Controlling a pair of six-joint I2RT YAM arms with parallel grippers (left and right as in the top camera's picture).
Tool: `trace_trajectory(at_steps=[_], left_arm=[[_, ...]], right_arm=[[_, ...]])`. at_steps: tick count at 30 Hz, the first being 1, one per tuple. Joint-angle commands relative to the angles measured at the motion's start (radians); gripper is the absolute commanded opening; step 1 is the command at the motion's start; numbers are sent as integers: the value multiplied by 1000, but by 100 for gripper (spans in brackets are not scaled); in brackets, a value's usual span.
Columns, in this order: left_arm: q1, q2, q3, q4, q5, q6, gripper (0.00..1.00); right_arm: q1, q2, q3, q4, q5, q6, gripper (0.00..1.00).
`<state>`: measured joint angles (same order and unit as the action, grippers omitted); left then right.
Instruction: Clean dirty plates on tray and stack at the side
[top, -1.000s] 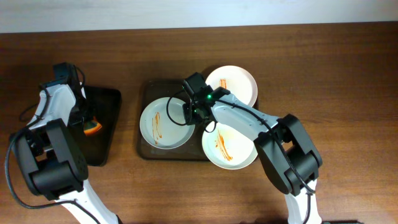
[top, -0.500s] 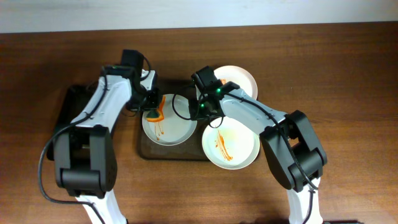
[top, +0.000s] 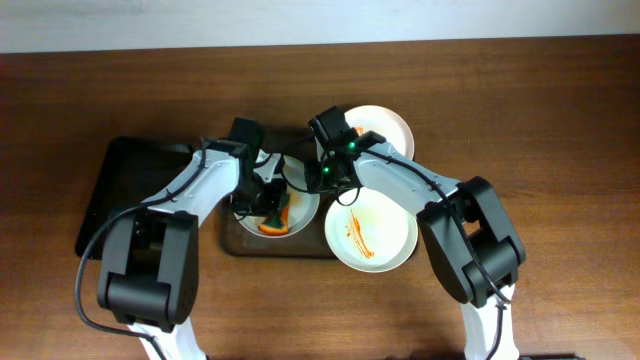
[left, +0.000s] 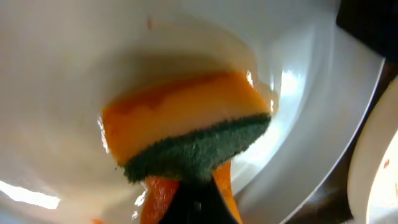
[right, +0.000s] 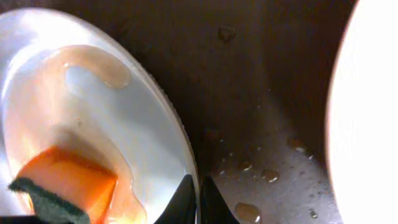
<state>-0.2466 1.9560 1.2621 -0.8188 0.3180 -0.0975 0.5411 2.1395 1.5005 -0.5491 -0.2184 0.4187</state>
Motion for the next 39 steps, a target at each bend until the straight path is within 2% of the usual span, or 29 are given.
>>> trace_trajectory(at_steps=[1,3,5,8,10,11,12,14,16,20,21,22,24,26,27,28,30,31,32,34,37,39], left_arm=[[27,27,-13,132,-257,-114,0],[27,27,-13,216,-545,-215,0],[27,27,-13,226,-704,-262,0],[27,27,-13,221,-746,-263,0],[27,27,-13,250,-743,-262,0],[27,27,-13,272,-696,-231,0],[26,27,-10,287,-546,-137,0],[25,27,-10,317,-109,91,0],[27,27,-10,269,71,115,0],[35,27,-3,185,42,82,0],[34,27,2,165,-106,-53,0],[35,27,23,143,-192,-106,0],[35,27,148,56,-313,-146,0],[35,27,335,-22,-326,-145,0],[35,27,406,-53,-326,-145,0],[37,27,462,-80,-326,-145,0],[61,27,530,-142,-325,-145,0],[71,27,530,-155,-326,-145,0],[91,27,530,-189,-326,-144,0],[138,27,530,-239,-325,-140,0],[237,27,530,-297,-322,-140,0],[300,27,530,-316,-322,-141,0]], right_arm=[[2,12,-5,3,-13,9,4],[2,12,-5,3,-13,9,4],[2,12,-6,3,-10,9,4],[2,12,-6,3,-6,9,4],[2,12,-6,3,-6,9,4],[2,12,-6,3,-6,9,4],[2,12,-6,3,-7,9,4],[2,12,-6,2,-7,9,4],[2,12,-6,-2,-7,9,4],[2,12,-6,-8,-7,9,4],[2,12,-6,-13,-7,9,4],[2,12,-6,-16,-10,10,4],[2,12,-6,-31,-14,34,4],[2,12,-11,-39,-18,55,4],[2,12,-18,-42,-18,55,10],[2,12,-23,-46,-18,63,29],[3,12,-24,-58,-19,84,32],[5,12,-27,-61,-19,97,32],[11,12,-35,-61,-15,122,27],[29,12,-40,-65,-16,141,5],[21,-7,-15,-106,-17,139,4],[7,-67,49,-177,68,84,4]])
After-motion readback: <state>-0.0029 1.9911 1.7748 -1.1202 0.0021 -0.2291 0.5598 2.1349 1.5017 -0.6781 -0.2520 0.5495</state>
